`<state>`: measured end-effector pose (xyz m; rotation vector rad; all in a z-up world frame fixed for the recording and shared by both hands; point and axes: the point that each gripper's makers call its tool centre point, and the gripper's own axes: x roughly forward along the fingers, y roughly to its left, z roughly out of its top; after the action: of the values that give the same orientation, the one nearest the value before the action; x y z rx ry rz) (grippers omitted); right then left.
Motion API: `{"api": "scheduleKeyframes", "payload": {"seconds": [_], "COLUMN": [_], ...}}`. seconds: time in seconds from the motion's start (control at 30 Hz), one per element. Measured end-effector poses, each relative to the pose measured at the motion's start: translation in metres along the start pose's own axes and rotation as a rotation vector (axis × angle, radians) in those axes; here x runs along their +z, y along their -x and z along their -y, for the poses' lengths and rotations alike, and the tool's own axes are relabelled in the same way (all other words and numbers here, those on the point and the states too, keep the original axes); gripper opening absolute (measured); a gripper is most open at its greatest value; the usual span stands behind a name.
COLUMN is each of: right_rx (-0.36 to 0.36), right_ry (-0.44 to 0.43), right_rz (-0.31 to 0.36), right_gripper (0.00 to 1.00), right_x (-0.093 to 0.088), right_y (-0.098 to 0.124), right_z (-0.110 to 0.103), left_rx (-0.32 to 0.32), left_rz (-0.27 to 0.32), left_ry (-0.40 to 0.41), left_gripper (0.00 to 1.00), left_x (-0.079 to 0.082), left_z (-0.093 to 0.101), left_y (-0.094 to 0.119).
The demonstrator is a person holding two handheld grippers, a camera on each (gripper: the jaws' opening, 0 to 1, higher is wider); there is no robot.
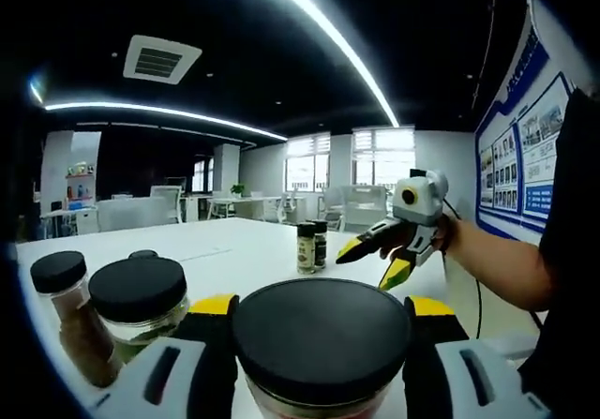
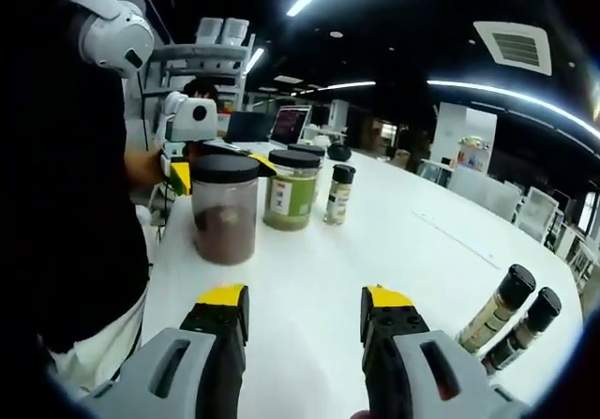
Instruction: Pick up the mixed condiments and ingredients on the table and sort them into separate groups
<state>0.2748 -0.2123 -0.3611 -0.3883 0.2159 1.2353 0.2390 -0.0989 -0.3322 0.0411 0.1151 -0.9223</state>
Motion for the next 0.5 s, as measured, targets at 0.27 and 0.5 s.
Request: {"api": "scheduleKeyframes", "payload": {"seconds": [0.27,0.5], "right_rx": [-0.012,-0.004], "right_ry": [-0.004,-0.004], "right_rz": [-0.011,-0.033], "right_gripper": [0.48,0.48], "right_x": [-0.004,-0.012], "right_y": [-0.003,-0.004], "right_z": [0.005,0.004], "left_rx": [0.000,-0.015], "left_rz": [0.033,0.032], "left_ry": [-0.018,-0.015], "left_gripper": [0.70,0.70], "left_x": [0.001,0.001], "left_z": [0.000,0.002], "left_y": [0.001,0.002]}}
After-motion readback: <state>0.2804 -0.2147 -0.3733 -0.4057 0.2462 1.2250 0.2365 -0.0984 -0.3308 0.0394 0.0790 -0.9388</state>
